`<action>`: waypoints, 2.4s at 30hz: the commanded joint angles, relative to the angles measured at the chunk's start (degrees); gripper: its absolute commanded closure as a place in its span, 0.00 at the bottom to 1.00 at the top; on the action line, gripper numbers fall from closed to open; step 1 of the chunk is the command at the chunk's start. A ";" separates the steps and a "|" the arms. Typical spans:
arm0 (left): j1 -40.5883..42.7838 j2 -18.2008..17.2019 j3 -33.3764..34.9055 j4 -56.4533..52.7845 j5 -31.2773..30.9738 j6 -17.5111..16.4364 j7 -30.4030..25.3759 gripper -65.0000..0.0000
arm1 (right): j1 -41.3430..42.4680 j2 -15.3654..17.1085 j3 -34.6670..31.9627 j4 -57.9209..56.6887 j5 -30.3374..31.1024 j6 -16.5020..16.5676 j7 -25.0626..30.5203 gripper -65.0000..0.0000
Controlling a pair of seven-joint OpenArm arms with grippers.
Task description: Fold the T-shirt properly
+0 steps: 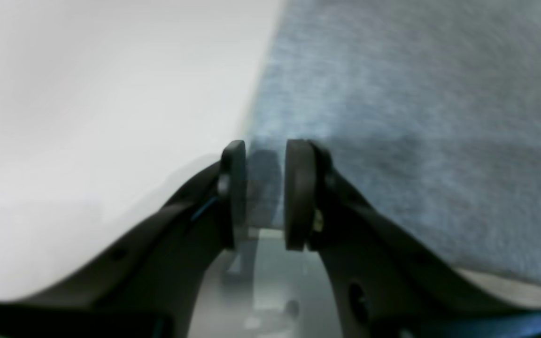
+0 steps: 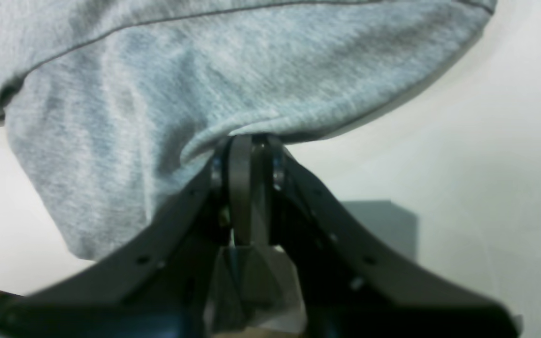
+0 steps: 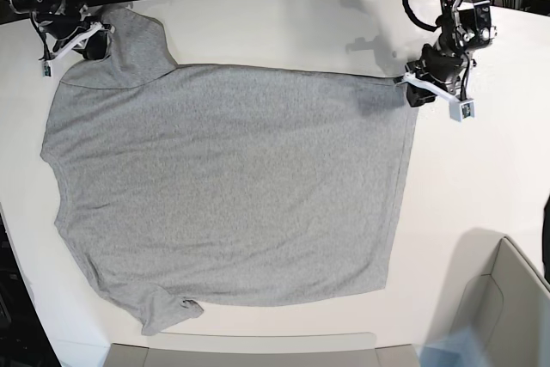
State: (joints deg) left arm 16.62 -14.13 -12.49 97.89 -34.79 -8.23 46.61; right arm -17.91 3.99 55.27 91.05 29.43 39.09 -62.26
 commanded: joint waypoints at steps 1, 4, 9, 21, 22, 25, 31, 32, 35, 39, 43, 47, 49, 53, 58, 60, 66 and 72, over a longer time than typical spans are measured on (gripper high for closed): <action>-0.31 -0.42 -0.30 -0.26 -0.34 0.01 -0.41 0.75 | -0.42 0.19 -1.16 -0.01 -2.75 0.91 -2.22 0.92; -0.40 -0.42 -0.39 -3.25 -0.34 -0.08 -1.03 0.75 | -0.51 0.10 -2.56 -0.10 -2.84 0.91 -2.14 0.92; -0.40 -0.33 -0.30 -4.74 -1.21 -0.17 -1.12 0.75 | -0.51 -0.08 -3.44 -0.10 -2.84 0.91 -2.14 0.92; -0.40 -0.77 1.81 -5.01 -10.09 -2.01 -0.76 0.83 | -0.59 0.10 -4.94 -0.10 -3.98 0.91 -2.05 0.96; -0.40 -0.77 1.90 -5.01 -10.09 -3.33 -0.76 0.90 | -0.59 0.19 -5.64 -0.10 -5.30 0.91 -2.05 1.00; -0.40 -0.77 1.72 -5.01 -10.01 -4.91 -0.68 1.00 | -0.24 -0.08 -6.78 0.34 -8.99 0.91 -1.96 1.00; 0.30 -0.77 0.32 -3.69 -10.18 -5.00 -0.68 1.00 | -2.62 0.01 -7.75 5.09 -8.55 0.91 -1.96 1.00; 1.27 -0.68 -1.18 -2.81 -10.27 -5.00 -0.50 1.00 | -3.14 0.10 -7.66 6.85 -8.64 0.91 -1.96 1.00; 3.64 -0.51 -3.90 0.53 -10.27 -5.00 -0.41 1.00 | -4.55 0.01 -7.66 11.59 -8.73 0.91 -1.96 1.00; 6.02 -0.68 -5.66 4.22 -10.27 -5.00 -0.41 1.00 | -6.13 -0.08 -7.57 15.72 -8.81 0.91 -1.96 1.00; 7.42 -0.68 -6.45 4.58 -10.27 -5.00 -0.41 1.00 | -6.84 -0.25 -4.76 18.19 -8.81 0.91 -1.96 1.00; 7.51 -0.68 -8.21 4.49 -10.27 -5.09 -0.41 1.00 | -6.66 -0.25 0.69 18.36 -8.46 0.91 -1.96 1.00; 7.51 -0.68 -9.44 4.49 -10.27 -5.09 -0.41 1.00 | -6.66 0.45 1.48 18.45 -8.46 0.91 -1.96 1.00; 7.51 -0.77 -11.64 4.49 -10.27 -5.09 -0.32 1.00 | -7.01 1.15 1.48 18.45 -8.64 0.91 -1.96 1.00; 7.51 -0.77 -11.11 4.40 -10.27 -5.09 -0.32 1.00 | -6.75 0.89 1.13 17.04 -8.46 0.91 -1.96 1.00; 7.51 -0.59 -11.11 4.40 -10.27 -5.09 -0.32 1.00 | -6.75 0.63 1.04 16.78 -7.23 0.91 -2.05 0.99; 7.51 -0.68 -11.11 4.40 -10.27 -5.09 -0.32 1.00 | -9.21 1.95 1.04 16.60 6.83 0.91 -2.31 0.74; 7.51 -0.59 -11.11 4.40 -10.27 -5.09 -0.32 1.00 | -7.54 1.42 1.31 16.78 8.06 0.91 -2.05 0.66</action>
State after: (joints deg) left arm 24.12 -14.15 -23.35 101.43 -44.64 -12.93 47.37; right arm -25.45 4.73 56.14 106.76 36.27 39.11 -65.32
